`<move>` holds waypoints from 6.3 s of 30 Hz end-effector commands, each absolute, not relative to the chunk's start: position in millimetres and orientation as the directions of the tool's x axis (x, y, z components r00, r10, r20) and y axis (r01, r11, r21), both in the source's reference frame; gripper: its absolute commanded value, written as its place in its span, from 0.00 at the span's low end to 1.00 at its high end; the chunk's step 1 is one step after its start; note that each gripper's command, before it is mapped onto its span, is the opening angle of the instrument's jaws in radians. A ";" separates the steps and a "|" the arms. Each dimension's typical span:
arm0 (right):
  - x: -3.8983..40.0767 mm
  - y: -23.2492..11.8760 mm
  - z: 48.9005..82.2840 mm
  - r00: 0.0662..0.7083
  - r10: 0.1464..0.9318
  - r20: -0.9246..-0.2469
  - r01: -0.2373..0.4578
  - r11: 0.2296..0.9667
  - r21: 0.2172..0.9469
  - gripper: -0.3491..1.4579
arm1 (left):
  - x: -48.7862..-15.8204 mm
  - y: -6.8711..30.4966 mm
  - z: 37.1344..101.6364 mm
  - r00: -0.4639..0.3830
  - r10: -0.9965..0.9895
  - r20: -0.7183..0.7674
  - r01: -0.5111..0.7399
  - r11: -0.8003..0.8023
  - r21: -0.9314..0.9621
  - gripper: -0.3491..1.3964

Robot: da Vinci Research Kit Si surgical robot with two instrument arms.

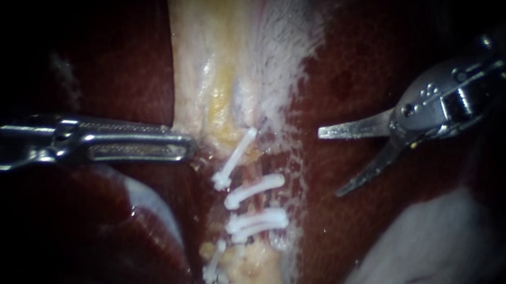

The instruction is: Go to the cutting position right tube

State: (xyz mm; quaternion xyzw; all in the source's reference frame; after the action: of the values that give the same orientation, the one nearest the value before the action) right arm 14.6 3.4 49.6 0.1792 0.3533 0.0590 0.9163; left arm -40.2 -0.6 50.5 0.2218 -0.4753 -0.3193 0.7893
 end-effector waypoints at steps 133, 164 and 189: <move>25.9 -2.4 61.2 0.711 0.524 -0.469 0.048 0.629 0.776 0.00 | -37.9 2.3 38.8 0.276 -0.696 0.663 0.307 0.717 0.625 0.00; 25.5 -2.5 61.8 0.716 0.417 -0.560 0.152 0.690 0.708 0.00 | -37.5 2.2 38.6 0.277 -0.696 0.663 0.306 0.718 0.625 0.00; 25.4 -2.7 62.2 0.717 0.400 -0.571 0.164 0.700 0.695 0.00 | -37.5 2.2 38.5 0.277 -0.696 0.663 0.306 0.718 0.626 0.00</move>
State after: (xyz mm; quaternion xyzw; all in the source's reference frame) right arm 25.4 -2.7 62.2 0.3811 0.3698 0.0693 0.8445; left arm -37.5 2.2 38.5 0.1923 -0.5075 -0.3226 0.7755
